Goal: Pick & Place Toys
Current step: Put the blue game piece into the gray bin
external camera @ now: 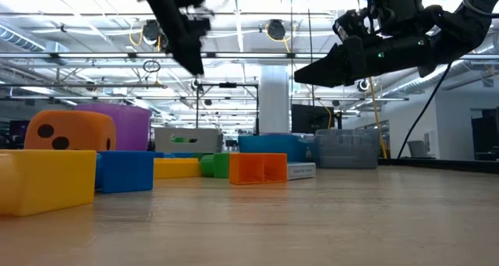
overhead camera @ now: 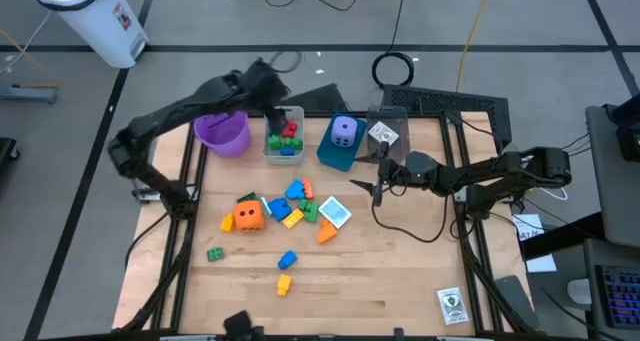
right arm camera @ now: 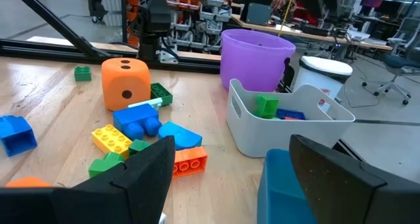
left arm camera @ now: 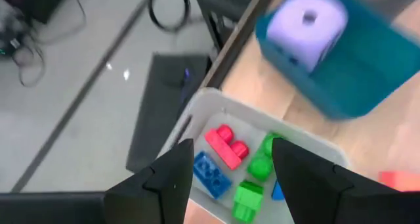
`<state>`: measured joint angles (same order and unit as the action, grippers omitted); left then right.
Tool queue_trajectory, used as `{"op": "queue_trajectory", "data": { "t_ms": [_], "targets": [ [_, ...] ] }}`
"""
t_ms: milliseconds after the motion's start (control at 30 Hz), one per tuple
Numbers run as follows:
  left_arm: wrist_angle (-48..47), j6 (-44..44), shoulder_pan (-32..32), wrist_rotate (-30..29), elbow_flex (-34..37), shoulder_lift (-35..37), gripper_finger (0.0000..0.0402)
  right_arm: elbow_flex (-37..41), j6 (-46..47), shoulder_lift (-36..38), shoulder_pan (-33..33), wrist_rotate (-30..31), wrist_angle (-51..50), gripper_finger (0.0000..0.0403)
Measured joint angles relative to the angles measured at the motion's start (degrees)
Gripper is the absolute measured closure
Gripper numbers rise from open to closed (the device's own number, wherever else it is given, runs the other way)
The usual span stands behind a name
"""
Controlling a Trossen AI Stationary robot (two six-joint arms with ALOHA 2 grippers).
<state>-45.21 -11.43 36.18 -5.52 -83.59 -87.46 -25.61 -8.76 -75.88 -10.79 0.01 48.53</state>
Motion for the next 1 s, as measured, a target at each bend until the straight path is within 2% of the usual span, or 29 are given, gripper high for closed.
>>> {"op": "queue_trajectory", "data": {
  "t_ms": [133, 267, 367, 467, 633, 733, 867, 1000],
  "targets": [
    [0.46, 0.85, -0.3, 1.97, 0.0, 7.41, 0.0187, 0.0, -1.02, 0.0, 0.0, 0.12, -0.03, 0.0115],
    [5.45, 1.89, -0.26, 9.23, 2.19, 12.86, 0.0188, 0.0, -2.71, 0.0, 0.0, 0.15, -0.52, 0.0115],
    [14.56, 3.11, -0.32, 16.54, 8.99, 16.65, 0.0188, 0.0, -2.88, 0.0, 0.0, 0.15, -0.48, 0.0115],
    [27.16, 6.16, -1.13, 20.94, 18.32, 19.05, 0.0188, 0.0, -3.38, 0.0, 0.0, 0.15, -0.48, 0.0115],
    [50.35, 12.09, -4.07, 23.25, 32.72, 19.28, 0.0188, 0.0, -4.41, 0.0, -0.12, 0.17, -0.68, 0.0115],
    [61.31, 13.87, -6.48, 23.2, 38.46, 18.29, 0.0188, 0.0, -4.47, 0.0, -0.53, 0.15, -0.65, 0.0115],
    [67.02, 16.67, -9.16, 23.02, 42.22, 17.24, 0.0188, 0.0, -4.45, 0.0, -1.59, 0.17, -0.71, 0.0115],
    [67.11, 17.19, -12.86, 21.41, 42.41, 16.97, 0.0188, 0.0, -3.88, 0.0, -2.22, 0.16, -1.28, 0.0115]
  ]
}}
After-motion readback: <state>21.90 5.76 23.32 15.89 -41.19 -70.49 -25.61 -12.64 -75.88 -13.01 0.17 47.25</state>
